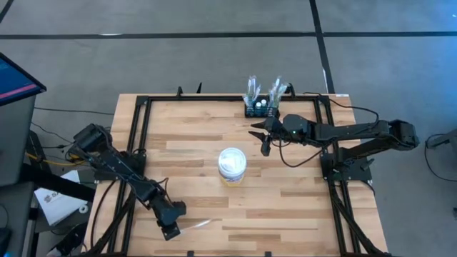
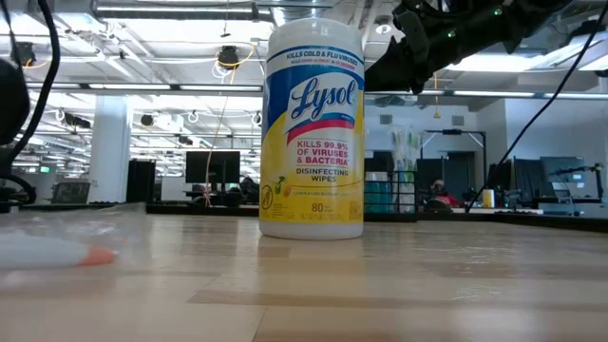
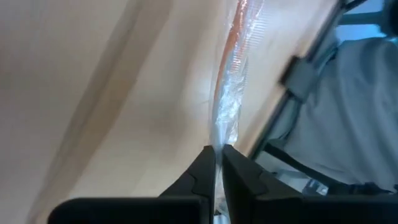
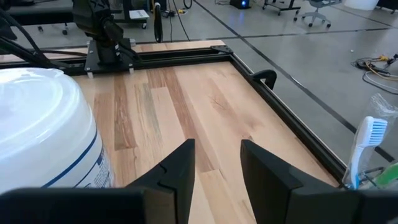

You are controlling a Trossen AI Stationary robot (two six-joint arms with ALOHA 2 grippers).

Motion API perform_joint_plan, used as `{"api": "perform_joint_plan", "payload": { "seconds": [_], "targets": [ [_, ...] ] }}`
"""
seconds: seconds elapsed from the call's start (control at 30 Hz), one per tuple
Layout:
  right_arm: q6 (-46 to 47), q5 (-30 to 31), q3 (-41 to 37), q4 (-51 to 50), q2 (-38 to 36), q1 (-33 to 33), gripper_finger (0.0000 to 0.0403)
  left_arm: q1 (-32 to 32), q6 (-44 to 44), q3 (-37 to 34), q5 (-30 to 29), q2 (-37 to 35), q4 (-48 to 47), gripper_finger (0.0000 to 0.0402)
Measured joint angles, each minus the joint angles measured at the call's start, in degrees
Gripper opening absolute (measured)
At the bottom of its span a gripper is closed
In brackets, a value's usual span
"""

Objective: Pick & Place toothbrushing station
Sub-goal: Put the orange toothbrush into the black mesh organizer

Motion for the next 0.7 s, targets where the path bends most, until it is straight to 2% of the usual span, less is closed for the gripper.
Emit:
{"api": "perform_joint_plan", "payload": {
  "seconds": [0.2, 0.5, 0.7],
  "targets": [
    [0.6, 0.0, 0.0, 0.1, 0.0, 1.1, 0.0118, 0.2, 0.2, 0.9, 0.0, -2.0, 0.9, 0.0004],
    [-3.7, -0.1, 0.0, 2.9, 0.0, 4.6, 0.0118, 0.5, 0.7, 0.9, -1.9, -7.6, 2.0, 0.0005],
    [-8.6, 0.0, 0.0, 5.3, 0.0, 7.1, 0.0118, 1.3, 1.2, 0.9, -7.2, -12.6, 3.2, 0.0005]
  ]
}}
